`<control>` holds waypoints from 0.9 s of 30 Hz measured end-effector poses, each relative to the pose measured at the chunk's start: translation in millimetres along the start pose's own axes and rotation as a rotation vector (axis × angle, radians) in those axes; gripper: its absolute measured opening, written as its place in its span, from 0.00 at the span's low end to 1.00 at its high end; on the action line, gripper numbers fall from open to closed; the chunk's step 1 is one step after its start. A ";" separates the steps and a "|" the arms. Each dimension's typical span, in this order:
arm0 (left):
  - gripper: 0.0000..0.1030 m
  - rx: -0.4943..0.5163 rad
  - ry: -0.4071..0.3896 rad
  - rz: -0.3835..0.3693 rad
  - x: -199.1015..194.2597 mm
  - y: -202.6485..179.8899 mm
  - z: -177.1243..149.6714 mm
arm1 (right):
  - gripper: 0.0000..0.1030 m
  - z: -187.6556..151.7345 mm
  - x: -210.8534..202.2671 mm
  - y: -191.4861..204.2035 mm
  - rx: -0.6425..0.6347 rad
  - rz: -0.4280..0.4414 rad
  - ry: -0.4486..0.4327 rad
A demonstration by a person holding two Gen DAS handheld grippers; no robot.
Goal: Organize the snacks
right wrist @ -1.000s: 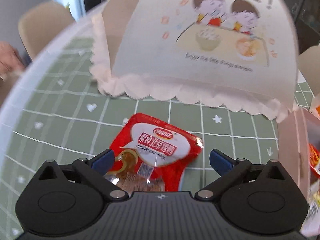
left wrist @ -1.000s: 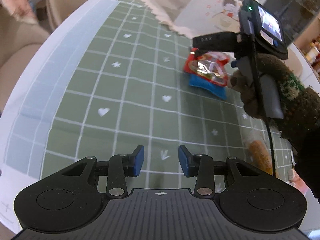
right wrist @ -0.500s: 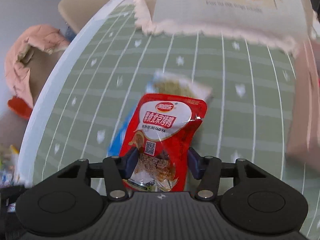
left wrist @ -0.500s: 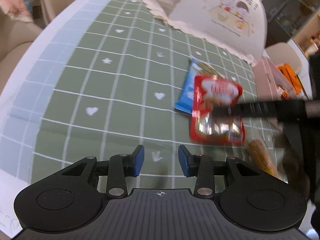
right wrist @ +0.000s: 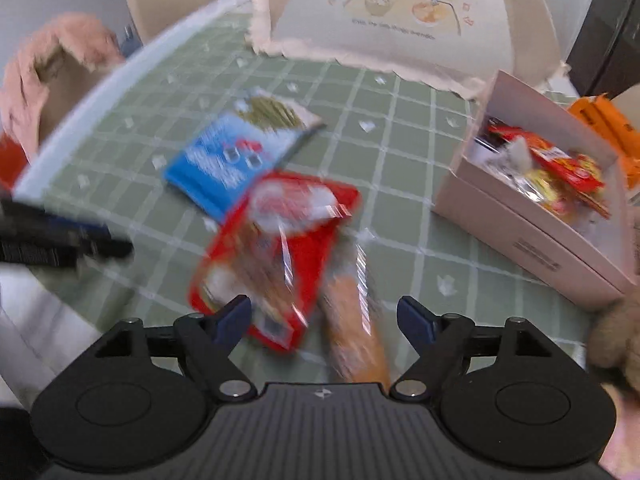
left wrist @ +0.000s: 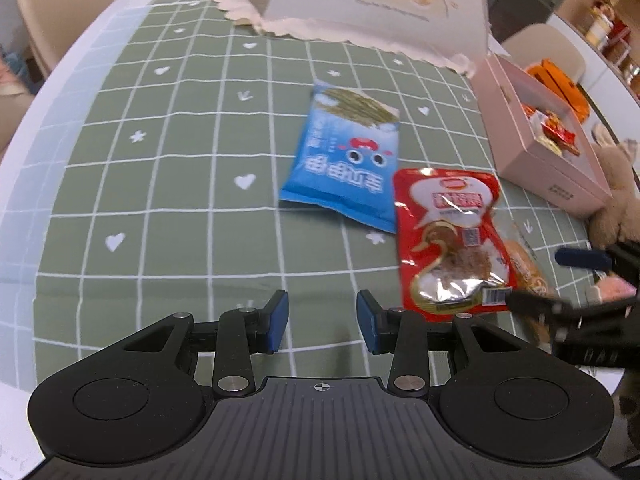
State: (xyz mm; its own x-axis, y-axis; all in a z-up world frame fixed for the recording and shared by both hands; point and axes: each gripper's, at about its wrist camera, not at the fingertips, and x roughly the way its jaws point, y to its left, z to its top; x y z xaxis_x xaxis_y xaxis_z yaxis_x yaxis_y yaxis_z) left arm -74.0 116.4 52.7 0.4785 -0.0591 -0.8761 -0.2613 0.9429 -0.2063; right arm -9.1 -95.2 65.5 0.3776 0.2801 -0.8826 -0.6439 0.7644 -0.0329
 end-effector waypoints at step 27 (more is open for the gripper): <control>0.40 0.292 -0.066 0.082 64.6 -55.4 98.5 | 0.51 -71.4 -12.1 -44.0 0.473 -0.015 -0.028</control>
State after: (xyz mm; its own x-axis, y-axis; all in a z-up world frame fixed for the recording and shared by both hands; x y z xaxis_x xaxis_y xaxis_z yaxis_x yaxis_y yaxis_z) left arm 54.0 92.7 50.4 0.5218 0.0332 -0.8524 -0.0539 0.9985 0.0059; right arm -32.8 -173.7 44.1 0.4066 0.2781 -0.8703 -0.2670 0.9471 0.1780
